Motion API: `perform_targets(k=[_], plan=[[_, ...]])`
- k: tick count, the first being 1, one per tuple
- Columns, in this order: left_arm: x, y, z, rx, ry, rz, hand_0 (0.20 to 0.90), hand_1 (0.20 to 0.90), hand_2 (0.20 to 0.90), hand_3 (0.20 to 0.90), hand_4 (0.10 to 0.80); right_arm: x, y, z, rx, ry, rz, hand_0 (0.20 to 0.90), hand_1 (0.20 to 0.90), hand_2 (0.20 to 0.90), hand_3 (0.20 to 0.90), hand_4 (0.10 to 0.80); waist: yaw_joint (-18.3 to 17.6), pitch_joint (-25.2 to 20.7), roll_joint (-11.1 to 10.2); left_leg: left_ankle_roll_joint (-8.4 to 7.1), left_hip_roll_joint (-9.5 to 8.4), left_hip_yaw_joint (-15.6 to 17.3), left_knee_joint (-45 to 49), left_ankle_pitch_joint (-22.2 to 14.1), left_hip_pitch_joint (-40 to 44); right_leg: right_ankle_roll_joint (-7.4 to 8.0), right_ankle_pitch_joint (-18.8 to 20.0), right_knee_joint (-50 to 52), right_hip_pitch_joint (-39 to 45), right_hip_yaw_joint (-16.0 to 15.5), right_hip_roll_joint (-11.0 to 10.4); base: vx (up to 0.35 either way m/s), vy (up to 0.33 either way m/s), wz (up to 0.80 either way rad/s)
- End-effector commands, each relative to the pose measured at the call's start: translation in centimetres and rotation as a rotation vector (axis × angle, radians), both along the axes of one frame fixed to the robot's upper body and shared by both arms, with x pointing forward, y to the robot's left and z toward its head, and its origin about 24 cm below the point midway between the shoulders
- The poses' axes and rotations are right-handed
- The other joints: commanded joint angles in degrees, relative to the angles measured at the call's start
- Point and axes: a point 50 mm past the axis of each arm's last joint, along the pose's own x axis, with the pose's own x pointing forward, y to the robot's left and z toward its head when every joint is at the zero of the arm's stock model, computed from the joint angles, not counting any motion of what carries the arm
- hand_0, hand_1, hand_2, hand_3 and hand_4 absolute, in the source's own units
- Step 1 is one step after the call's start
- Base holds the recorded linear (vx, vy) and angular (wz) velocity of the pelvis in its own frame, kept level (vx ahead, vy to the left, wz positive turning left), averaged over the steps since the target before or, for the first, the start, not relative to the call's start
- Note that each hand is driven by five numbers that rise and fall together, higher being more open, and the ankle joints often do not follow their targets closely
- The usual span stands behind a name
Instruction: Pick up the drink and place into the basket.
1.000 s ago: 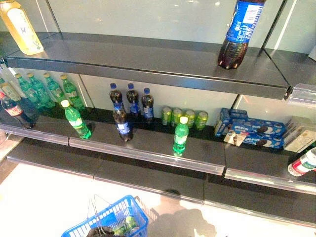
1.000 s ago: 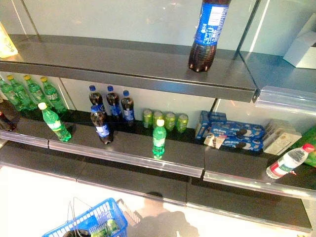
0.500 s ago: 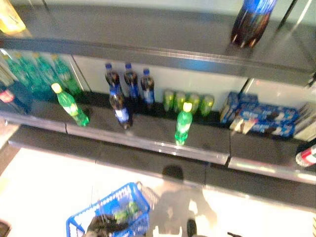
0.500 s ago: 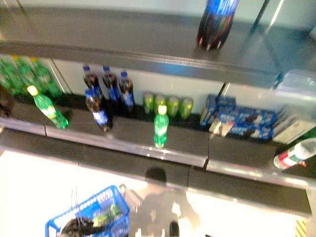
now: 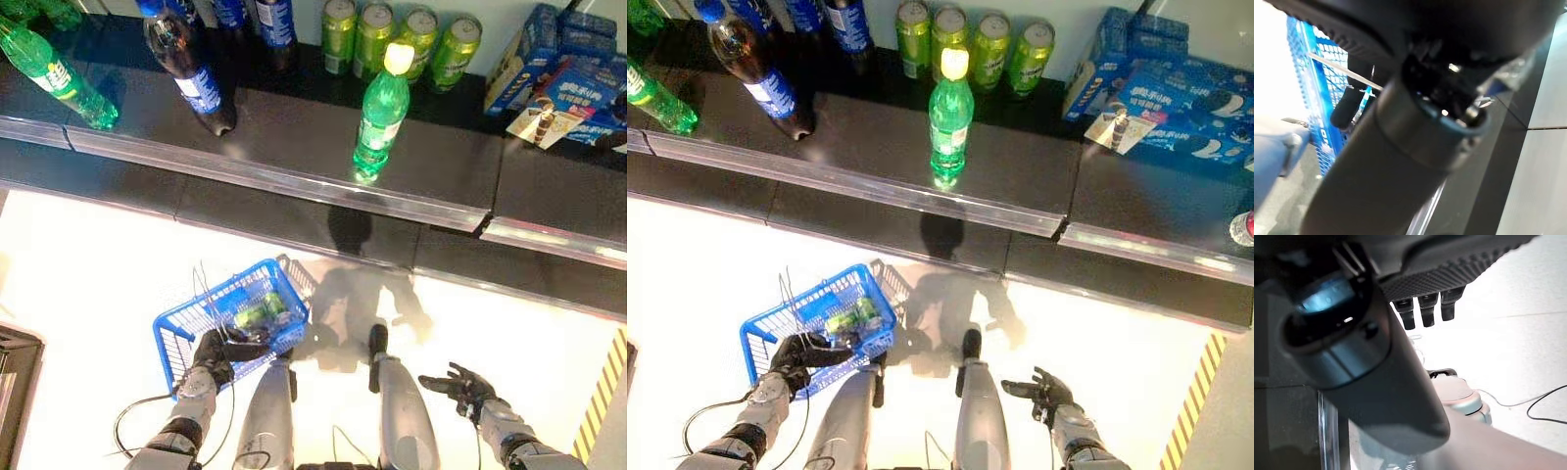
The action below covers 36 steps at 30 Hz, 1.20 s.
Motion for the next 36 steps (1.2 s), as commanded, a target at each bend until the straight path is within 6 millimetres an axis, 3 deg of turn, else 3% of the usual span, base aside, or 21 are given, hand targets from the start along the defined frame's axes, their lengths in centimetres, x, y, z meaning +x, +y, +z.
perform_targets(k=[1,6,11,13,17,22,36], plan=[[-2.0,2.8,0.2,0.054,-0.038,0.066,0.300,0.300,0.300,0.200,0.100,-0.8,-1.4,0.4,-0.059,-0.055,-0.042,0.900,0.900,0.900,0.900,0.800,0.9,-2.1,-0.3,2.85,-0.56,-5.3,6.9,-0.7,-6.2,0.44,3.1,1.5,-1.9,-0.3,-3.0,-0.014,-0.019,0.06],[-1.6,2.5,0.5,0.053,-0.052,0.055,0.300,0.300,0.300,0.200,0.100,1.2,-0.9,1.8,-0.071,-0.187,-0.009,0.900,0.900,0.900,0.900,0.800,0.7,-1.3,0.1,3.18,-1.27,-5.9,7.6,-0.7,-7.3,0.40,2.9,2.9,-3.3,0.4,-2.3,-0.002,-0.006,0.03],[-1.8,2.6,0.5,0.062,-0.059,0.071,0.300,0.300,0.300,0.200,0.100,5.6,1.8,6.1,-0.084,-0.495,0.122,0.900,0.900,0.900,0.900,0.800,0.2,-0.6,0.0,3.36,-2.04,-5.9,7.5,-0.5,-7.1,0.42,3.3,2.6,-3.3,0.1,-2.0,0.000,0.000,0.00],[-1.9,2.6,0.5,0.063,-0.060,0.072,0.300,0.300,0.300,0.200,0.100,5.8,1.9,6.2,-0.083,-0.508,0.128,0.900,0.900,0.900,0.900,0.800,0.1,-0.8,-0.1,3.37,-2.11,-6.0,7.1,-0.1,-7.1,0.40,3.7,2.2,-3.3,0.0,-2.0,0.000,0.000,0.00],[-2.1,2.7,0.7,0.061,-0.080,0.094,0.300,0.300,0.300,0.200,0.100,7.7,5.1,10.5,-0.103,-0.742,0.275,0.900,0.900,0.900,0.900,0.800,-0.2,-0.4,-0.6,3.46,-2.34,-5.6,7.7,-0.5,-6.9,0.43,3.6,2.0,-2.6,-0.4,-2.4,-0.011,-0.006,0.01],[-2.3,2.7,0.7,0.063,-0.087,0.093,0.300,0.300,0.300,0.200,0.100,8.0,7.7,14.0,-0.155,-0.917,0.411,0.900,0.900,0.900,0.900,0.800,-0.5,-0.4,-1.2,3.56,-2.27,-5.4,7.9,-0.5,-6.7,0.58,3.5,1.9,-2.1,-0.9,-2.7,-0.016,-0.018,0.02],[-2.4,2.2,0.6,0.052,-0.118,0.112,0.300,0.300,0.300,0.200,0.100,6.8,11.3,18.3,-0.248,-1.112,0.713,0.900,0.900,0.900,0.900,0.800,-1.2,0.5,-1.8,3.18,-2.14,-5.6,6.3,0.6,-5.5,0.45,3.7,-1.0,0.4,-1.5,-2.9,-0.004,0.003,0.01]])
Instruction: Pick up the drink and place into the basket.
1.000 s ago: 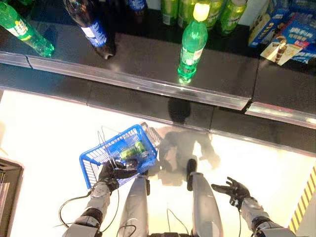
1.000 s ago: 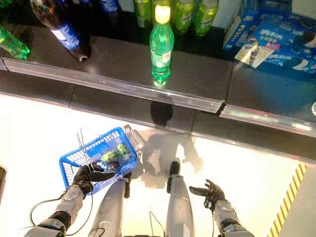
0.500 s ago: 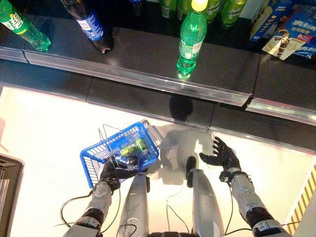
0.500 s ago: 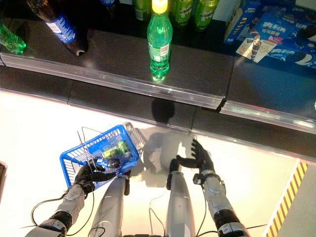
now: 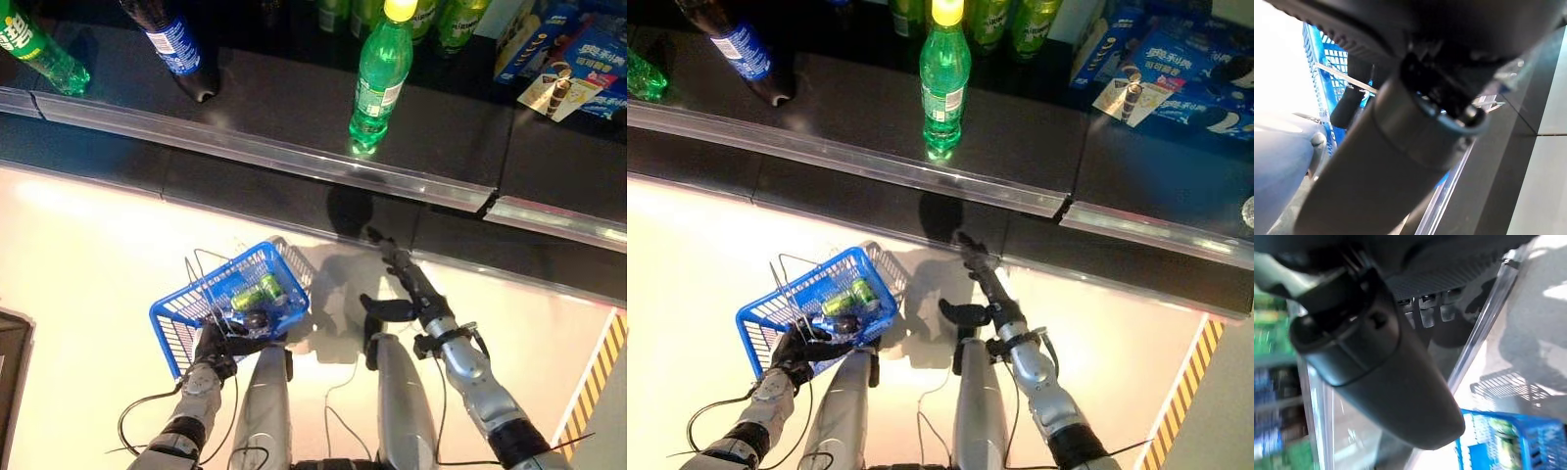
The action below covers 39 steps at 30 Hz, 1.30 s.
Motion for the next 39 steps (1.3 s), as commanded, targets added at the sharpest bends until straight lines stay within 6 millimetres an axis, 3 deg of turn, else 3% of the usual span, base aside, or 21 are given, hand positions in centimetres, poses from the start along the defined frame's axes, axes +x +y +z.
perform_targets(k=[1,10,14,20,30,39], plan=[[-2.9,2.8,0.0,0.059,-0.064,0.071,0.300,0.300,0.300,0.200,0.100,-0.1,1.0,4.9,0.025,-0.260,0.083,0.900,0.900,0.900,0.900,0.800,0.2,-1.8,-0.9,4.10,-1.55,-2.9,2.0,1.5,-0.5,1.07,5.8,-7.7,5.5,-0.9,-2.9,0.000,0.000,0.00],[-2.7,2.4,0.0,0.052,-0.074,0.071,0.300,0.300,0.300,0.200,0.100,-0.4,1.6,8.3,0.060,-0.421,0.129,0.900,0.900,0.900,0.900,0.800,0.1,-1.1,-0.7,3.88,-1.23,-3.0,1.6,1.7,0.1,0.96,5.7,-8.7,6.8,-1.1,-2.8,0.000,0.000,0.00],[-2.9,2.2,-0.2,0.049,-0.068,0.073,0.300,0.300,0.300,0.200,0.100,-0.6,1.4,11.1,0.128,-0.548,0.124,0.900,0.900,0.900,0.900,0.800,0.1,-0.9,-0.6,3.63,-0.92,-3.1,1.5,1.7,0.9,0.82,5.6,-9.5,8.2,-1.4,-2.9,0.000,0.000,0.00],[-3.5,2.4,-0.6,0.046,-0.051,0.070,0.300,0.300,0.300,0.200,0.100,-0.9,0.9,13.7,0.202,-0.659,0.115,0.900,0.900,0.900,0.900,0.800,0.2,-1.2,-0.3,3.38,-0.62,-3.0,1.3,1.6,1.9,0.72,5.5,-10.4,9.9,-1.8,-3.1,0.019,0.001,0.02],[-4.0,2.4,-1.0,0.047,-0.031,0.069,0.300,0.300,0.300,0.200,0.100,-1.6,0.1,16.1,0.294,-0.794,0.096,0.900,0.900,0.900,0.900,0.800,0.2,-1.6,0.0,3.06,-0.47,-3.0,2.1,1.2,2.8,0.55,5.5,-10.8,11.7,-2.0,-3.5,0.027,-0.002,0.00],[-4.0,2.4,-1.0,0.048,-0.019,0.060,0.300,0.300,0.300,0.200,0.100,-0.9,-1.2,17.8,0.348,-0.852,0.020,0.900,0.900,0.900,0.900,0.800,0.5,-1.5,0.5,2.86,-0.43,-2.9,2.3,1.2,3.1,0.44,5.7,-11.5,12.8,-2.3,-3.8,0.009,-0.001,0.00]])
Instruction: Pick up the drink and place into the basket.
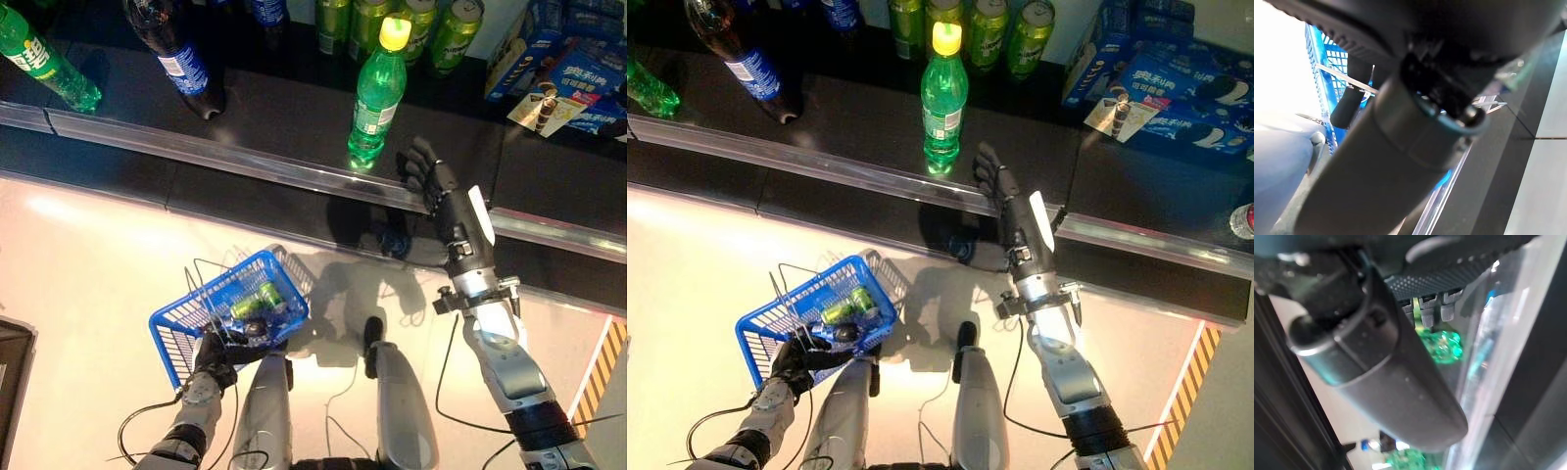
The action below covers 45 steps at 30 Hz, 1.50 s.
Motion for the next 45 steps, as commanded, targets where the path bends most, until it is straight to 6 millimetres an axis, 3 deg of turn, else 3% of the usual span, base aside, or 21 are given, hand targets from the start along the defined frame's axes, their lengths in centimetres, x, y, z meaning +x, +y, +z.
perform_targets(k=[1,18,24,31,45], plan=[[-2.7,2.4,0.0,0.061,-0.051,0.044,0.300,0.300,0.300,0.200,0.100,-1.9,-0.5,6.9,0.126,-0.375,0.009,0.900,0.900,0.900,0.900,0.800,0.6,-2.2,0.0,3.24,-0.79,-2.8,5.9,0.0,-2.8,0.54,5.7,-8.1,7.0,-1.1,-3.6,0.000,0.000,0.00],[-2.0,2.1,0.3,0.077,-0.028,-0.002,0.300,0.300,0.300,0.200,0.100,1.9,-1.2,8.1,0.200,-0.277,-0.015,0.900,0.900,0.900,0.900,0.800,3.0,-2.3,0.5,2.87,-0.91,-3.4,7.5,0.4,-2.8,0.02,5.5,-7.7,8.8,-2.6,-4.1,0.022,-0.010,0.01],[-2.0,2.2,0.3,0.084,-0.010,-0.021,0.300,0.300,0.300,0.200,0.100,3.5,-2.4,8.8,0.202,-0.237,-0.075,0.900,0.900,0.900,0.900,0.800,3.9,-2.3,1.0,2.78,-1.03,-3.6,7.8,0.5,-2.4,-0.05,5.5,-7.8,9.4,-3.0,-4.2,0.030,-0.005,0.04],[-1.3,2.0,0.6,0.086,-0.003,-0.054,0.300,0.300,0.300,0.200,0.100,5.7,-4.3,10.7,0.204,-0.197,-0.128,0.900,0.900,0.900,0.900,0.800,5.4,-2.2,1.7,2.69,-1.39,-4.0,8.4,0.6,-2.5,-0.20,5.3,-7.2,9.6,-3.7,-4.4,0.014,-0.008,0.05],[-0.4,1.6,1.1,0.090,-0.016,-0.088,0.300,0.300,0.300,0.200,0.100,7.9,-4.7,13.4,0.210,-0.158,-0.129,0.900,0.900,0.900,0.900,0.800,6.9,-1.4,2.4,2.87,-1.70,-4.3,8.0,0.2,-2.7,-0.29,5.2,-6.9,8.9,-4.1,-4.7,0.000,0.000,0.00]])
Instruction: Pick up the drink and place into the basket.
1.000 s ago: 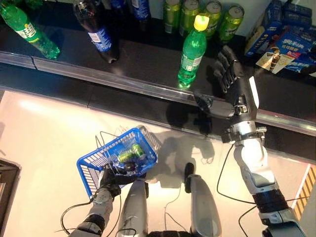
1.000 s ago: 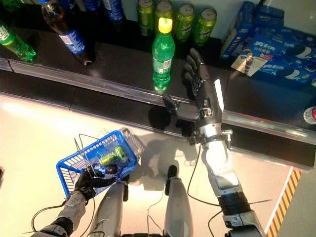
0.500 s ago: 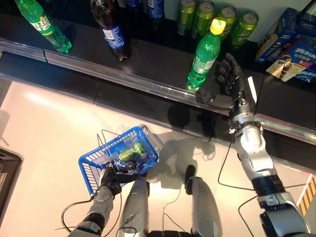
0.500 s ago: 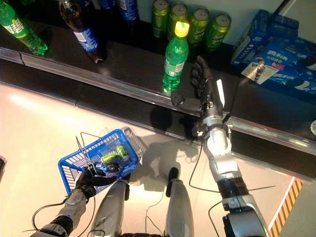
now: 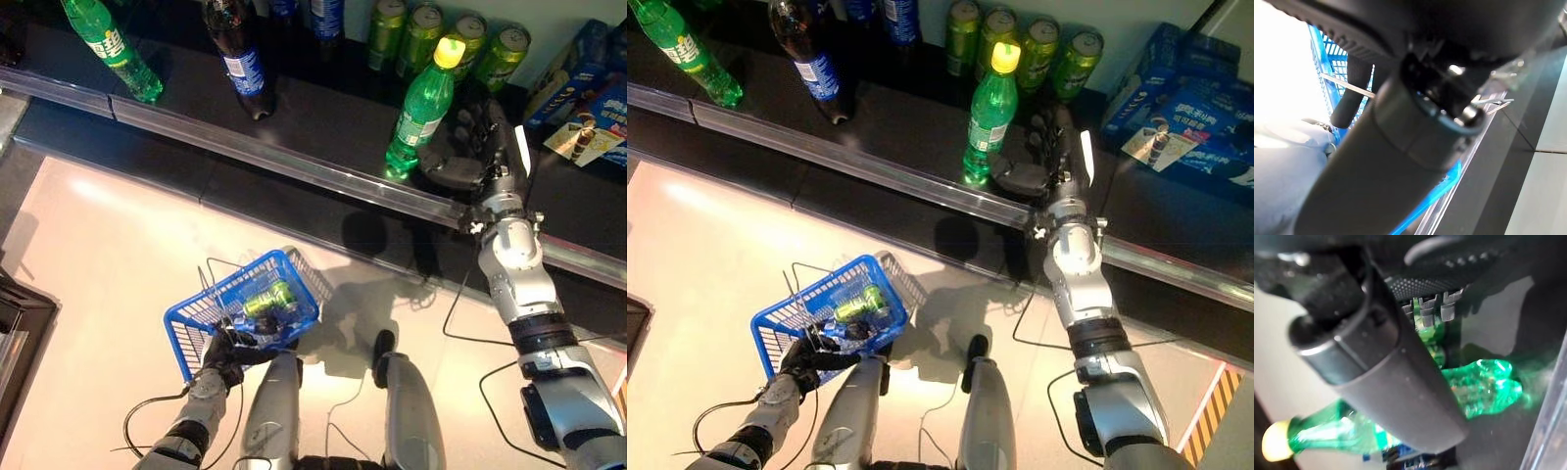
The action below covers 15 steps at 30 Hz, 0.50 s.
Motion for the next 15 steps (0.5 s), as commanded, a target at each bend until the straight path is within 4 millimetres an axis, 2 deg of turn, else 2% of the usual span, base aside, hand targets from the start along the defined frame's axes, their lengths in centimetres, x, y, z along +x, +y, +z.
perform_targets(k=[1,5,15], plan=[[-0.8,2.6,1.1,0.078,-0.065,-0.015,0.300,0.300,0.300,0.200,0.100,-0.7,-0.3,8.9,-0.014,-0.299,0.048,0.900,0.900,0.900,0.900,0.800,1.4,-1.6,0.7,2.86,-0.97,-3.1,6.8,0.1,-4.4,-0.29,5.5,-7.3,5.8,-2.6,-4.1,0.000,0.000,0.00],[-0.5,2.5,1.3,0.075,-0.068,-0.021,0.300,0.300,0.300,0.200,0.100,-0.3,0.4,10.0,-0.021,-0.314,0.061,0.900,0.900,0.900,0.900,0.800,1.8,-1.4,0.9,2.89,-1.07,-3.3,6.4,0.0,-4.4,-0.27,5.4,-7.1,5.3,-2.7,-4.2,0.000,0.000,0.00],[-0.1,2.3,1.5,0.071,-0.079,-0.029,0.300,0.300,0.300,0.200,0.100,0.0,1.0,10.7,-0.036,-0.318,0.072,0.900,0.900,0.900,0.900,0.800,2.1,-1.2,1.0,3.14,-1.22,-3.5,5.4,-0.1,-4.2,-0.19,5.2,-6.6,4.6,-2.8,-4.2,-0.002,0.001,0.01]])
